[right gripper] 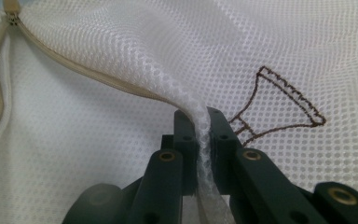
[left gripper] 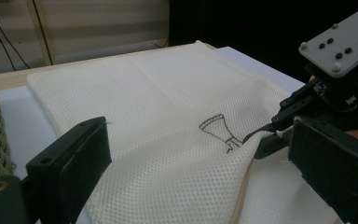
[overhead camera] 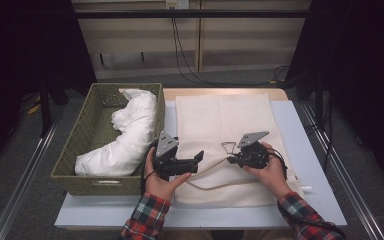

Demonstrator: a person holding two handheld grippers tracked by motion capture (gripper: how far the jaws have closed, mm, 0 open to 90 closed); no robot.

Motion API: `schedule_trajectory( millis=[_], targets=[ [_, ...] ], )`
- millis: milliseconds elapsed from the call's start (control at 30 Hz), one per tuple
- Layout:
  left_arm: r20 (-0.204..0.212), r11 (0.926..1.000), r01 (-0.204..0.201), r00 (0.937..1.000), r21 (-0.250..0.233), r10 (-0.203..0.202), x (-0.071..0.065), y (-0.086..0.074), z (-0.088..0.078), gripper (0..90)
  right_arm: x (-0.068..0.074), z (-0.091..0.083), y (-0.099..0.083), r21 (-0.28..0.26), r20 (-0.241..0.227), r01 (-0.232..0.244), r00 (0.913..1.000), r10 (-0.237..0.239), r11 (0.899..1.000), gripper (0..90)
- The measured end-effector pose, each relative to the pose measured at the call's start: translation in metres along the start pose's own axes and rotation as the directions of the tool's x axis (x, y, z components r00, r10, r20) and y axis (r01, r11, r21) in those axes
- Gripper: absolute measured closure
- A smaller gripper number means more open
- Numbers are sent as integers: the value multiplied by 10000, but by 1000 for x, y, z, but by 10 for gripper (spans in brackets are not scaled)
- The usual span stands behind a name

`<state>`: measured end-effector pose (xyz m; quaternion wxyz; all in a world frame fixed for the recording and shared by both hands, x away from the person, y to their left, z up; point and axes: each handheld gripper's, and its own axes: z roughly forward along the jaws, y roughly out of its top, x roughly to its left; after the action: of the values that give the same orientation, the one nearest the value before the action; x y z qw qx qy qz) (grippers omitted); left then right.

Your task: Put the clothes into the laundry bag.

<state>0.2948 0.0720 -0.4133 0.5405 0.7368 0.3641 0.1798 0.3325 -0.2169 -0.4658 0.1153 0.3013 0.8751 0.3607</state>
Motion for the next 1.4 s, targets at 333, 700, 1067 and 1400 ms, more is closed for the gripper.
schedule_trajectory(
  millis=[333, 700, 1067, 1400],
  targets=[
    [17, 10000, -23, 10000, 58, 23, 0, 0, 0, 56, -15, 1, 18, 68, -307, -61, 9995, 63, 10000, 857],
    [20, 10000, -45, 10000, 63, 45, -1, -1, 0, 56, -23, 1, 34, 131, -206, 12, 9998, -10, 9999, 858],
    [3, 10000, 0, 10000, -28, 0, -2, 0, 0, 58, -31, -3, 53, -86, -268, -73, 9996, 70, 9999, 857],
    [-64, 10000, -18, 10000, -7, 18, -2, 0, -1, 58, -36, -8, 70, -124, -260, -17, 9997, 13, 9999, 857]
  ],
)
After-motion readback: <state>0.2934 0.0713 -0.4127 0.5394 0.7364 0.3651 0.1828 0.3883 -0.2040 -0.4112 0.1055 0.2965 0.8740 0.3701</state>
